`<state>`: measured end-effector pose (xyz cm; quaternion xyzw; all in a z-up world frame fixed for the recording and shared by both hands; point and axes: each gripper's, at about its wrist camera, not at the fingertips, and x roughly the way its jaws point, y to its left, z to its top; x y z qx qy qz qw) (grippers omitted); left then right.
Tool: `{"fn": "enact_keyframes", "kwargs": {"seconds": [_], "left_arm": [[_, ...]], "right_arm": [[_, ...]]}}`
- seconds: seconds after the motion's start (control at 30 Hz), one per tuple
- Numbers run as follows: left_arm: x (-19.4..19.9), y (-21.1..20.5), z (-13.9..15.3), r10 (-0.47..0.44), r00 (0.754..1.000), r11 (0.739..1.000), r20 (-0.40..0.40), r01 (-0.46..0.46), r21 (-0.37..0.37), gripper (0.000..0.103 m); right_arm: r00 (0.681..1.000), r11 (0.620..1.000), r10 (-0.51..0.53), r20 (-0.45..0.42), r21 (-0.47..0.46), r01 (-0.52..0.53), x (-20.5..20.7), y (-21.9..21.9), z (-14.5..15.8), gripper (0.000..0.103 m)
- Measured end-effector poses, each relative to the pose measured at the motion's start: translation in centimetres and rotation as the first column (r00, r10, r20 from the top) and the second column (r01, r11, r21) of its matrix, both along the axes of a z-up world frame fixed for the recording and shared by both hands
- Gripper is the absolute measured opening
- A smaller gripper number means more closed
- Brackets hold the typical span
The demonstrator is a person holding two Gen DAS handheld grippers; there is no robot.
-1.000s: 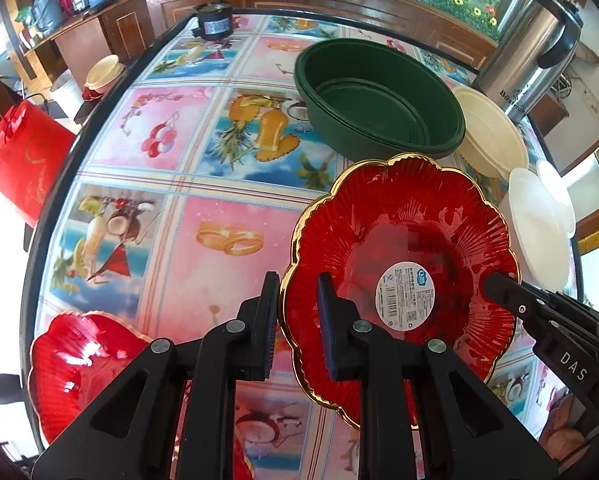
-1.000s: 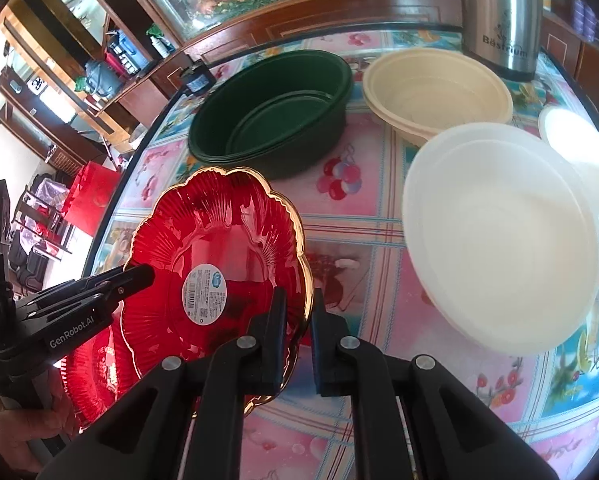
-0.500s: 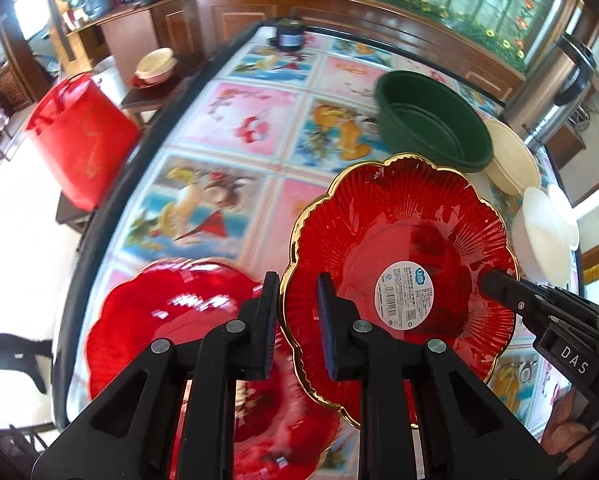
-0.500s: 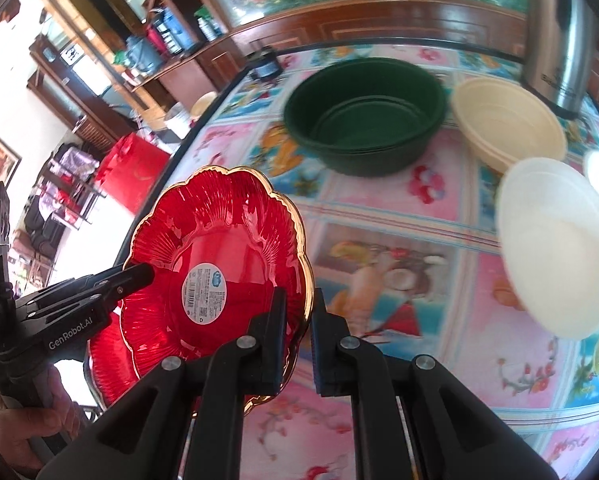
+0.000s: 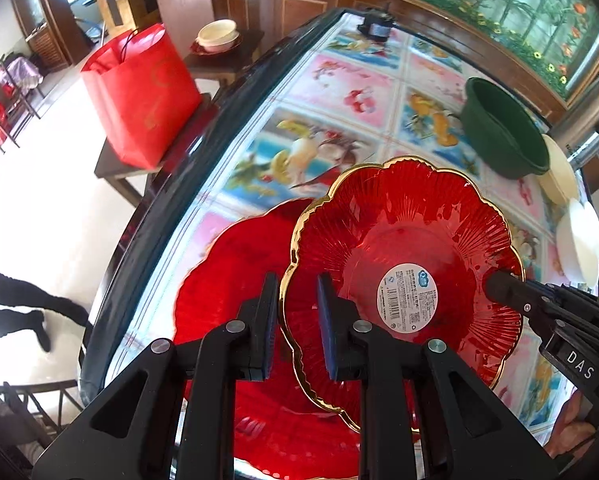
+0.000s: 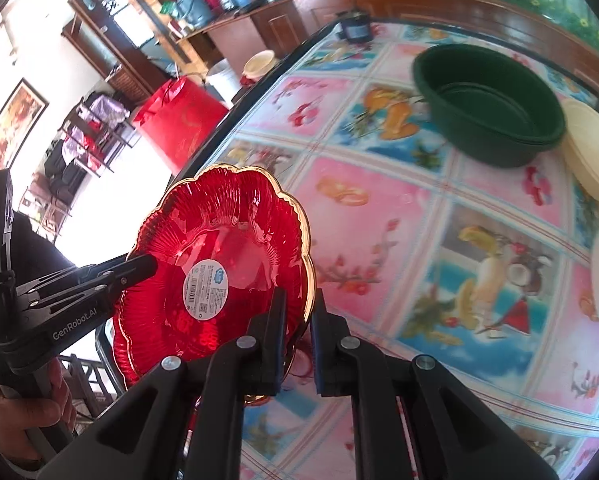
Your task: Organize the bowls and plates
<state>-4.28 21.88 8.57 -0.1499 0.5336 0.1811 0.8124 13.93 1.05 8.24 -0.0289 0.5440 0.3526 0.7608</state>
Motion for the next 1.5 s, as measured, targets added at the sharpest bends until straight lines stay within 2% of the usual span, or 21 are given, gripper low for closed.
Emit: {"fn": "enact_keyframes", "kwargs": {"seconds": [0.33, 0.67, 1.1, 1.5], "left_arm": [[-1.7, 1.6, -2.2, 0.025, 0.999, 0.999, -0.035, -0.026, -0.021, 0.019], [-3.1, 2.3, -1.6, 0.04, 0.999, 0.998, -0.015, -0.041, -0.043, 0.019], [-4.3, 3.0, -4.0, 0.064, 0.996, 0.998, -0.065, -0.065, -0.004, 0.02], [-4.6, 1.8, -4.2, 0.059, 0.998, 0.995, -0.038, -0.055, 0.084, 0.021]], "right_arm": [[0.998, 0.997, 0.061, -0.009, -0.051, -0.061, -1.8, 2.7, -1.4, 0.01], [0.996, 0.994, 0.087, 0.033, -0.064, -0.085, -2.6, 3.6, -0.5, 0.01], [0.986, 0.978, 0.164, 0.014, -0.131, -0.161, -4.1, 6.2, -2.9, 0.014], [0.977, 0.962, 0.208, 0.053, -0.191, -0.195, -4.6, 6.9, -3.3, 0.021]]}}
